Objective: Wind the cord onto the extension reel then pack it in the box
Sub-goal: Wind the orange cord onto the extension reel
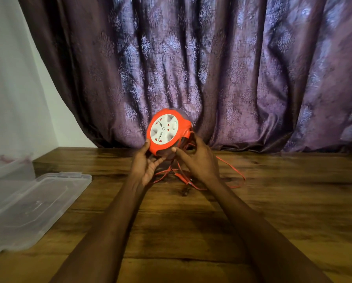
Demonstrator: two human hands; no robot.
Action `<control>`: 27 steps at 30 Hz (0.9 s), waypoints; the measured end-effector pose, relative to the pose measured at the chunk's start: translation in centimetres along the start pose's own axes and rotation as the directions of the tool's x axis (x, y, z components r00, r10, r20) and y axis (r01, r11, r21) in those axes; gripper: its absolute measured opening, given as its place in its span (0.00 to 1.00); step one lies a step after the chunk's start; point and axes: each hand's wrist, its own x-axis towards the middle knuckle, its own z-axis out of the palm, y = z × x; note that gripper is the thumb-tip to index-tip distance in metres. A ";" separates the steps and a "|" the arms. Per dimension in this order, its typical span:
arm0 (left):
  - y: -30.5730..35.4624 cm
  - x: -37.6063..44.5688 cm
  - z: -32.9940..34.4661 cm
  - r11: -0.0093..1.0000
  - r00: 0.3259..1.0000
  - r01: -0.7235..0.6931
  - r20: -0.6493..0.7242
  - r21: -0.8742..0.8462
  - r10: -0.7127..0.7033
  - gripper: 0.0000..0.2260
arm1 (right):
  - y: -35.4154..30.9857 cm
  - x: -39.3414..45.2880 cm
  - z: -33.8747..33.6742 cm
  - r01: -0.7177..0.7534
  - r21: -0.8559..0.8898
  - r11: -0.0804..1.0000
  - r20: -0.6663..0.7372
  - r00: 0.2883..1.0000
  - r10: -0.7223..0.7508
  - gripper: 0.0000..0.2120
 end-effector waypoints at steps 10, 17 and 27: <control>0.7 0.8 -0.7 0.999 0.999 -0.027 -0.047 -0.019 0.026 0.20 | 1.2 2.0 -2.0 -0.075 0.395 0.916 -0.203 0.965 0.167 0.16; 1.4 1.6 -0.8 0.996 0.996 -0.041 -0.076 0.076 0.046 0.19 | 5.6 4.5 -4.2 -0.292 0.271 0.917 -0.158 0.927 0.341 0.20; 1.5 1.8 -1.5 0.958 0.977 -0.065 -0.179 0.279 0.118 0.11 | 7.0 3.9 -6.3 -0.412 -0.130 0.902 0.353 0.831 0.430 0.10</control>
